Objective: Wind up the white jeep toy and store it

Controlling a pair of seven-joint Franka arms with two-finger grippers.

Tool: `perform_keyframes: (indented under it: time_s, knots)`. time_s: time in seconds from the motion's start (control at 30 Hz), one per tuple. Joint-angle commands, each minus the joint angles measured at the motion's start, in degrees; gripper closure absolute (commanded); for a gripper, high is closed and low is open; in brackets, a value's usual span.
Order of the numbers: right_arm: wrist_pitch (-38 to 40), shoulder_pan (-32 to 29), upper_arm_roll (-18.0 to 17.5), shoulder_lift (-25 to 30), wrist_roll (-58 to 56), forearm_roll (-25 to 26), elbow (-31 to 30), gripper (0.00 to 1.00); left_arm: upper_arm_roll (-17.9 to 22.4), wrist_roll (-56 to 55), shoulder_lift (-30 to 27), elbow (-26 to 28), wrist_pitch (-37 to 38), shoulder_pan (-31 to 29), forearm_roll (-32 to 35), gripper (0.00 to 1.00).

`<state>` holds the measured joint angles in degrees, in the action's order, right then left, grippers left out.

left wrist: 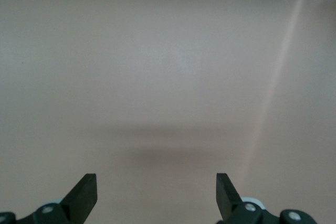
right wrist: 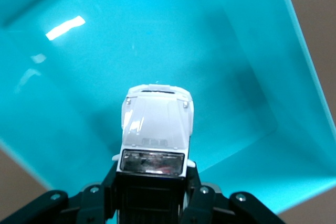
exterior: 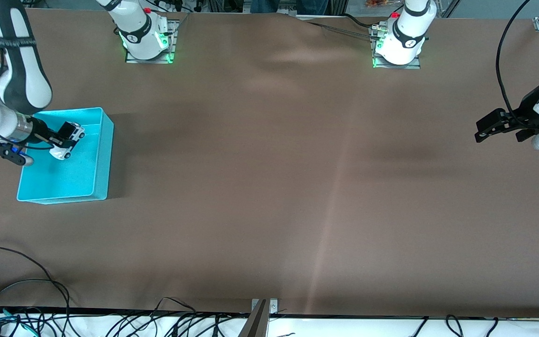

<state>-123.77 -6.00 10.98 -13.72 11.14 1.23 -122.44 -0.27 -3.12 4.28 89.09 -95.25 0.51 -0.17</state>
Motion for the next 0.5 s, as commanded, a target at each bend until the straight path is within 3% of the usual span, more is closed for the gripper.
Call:
perform_keyframes:
  time_s: [0.0,0.47]
  knots:
    - [-2.26,-2.88,-0.35,-3.24,-2.44,2.46,0.80,1.00,-0.08,-0.22,0.38,-1.37,1.38,-0.16,-0.54,0.00]
    - [-4.28,-4.72,-0.35,-7.72,-2.88,2.64,0.45,1.00,-0.08,-0.22,0.38,-1.37,1.82,-0.16,-0.54,0.00]
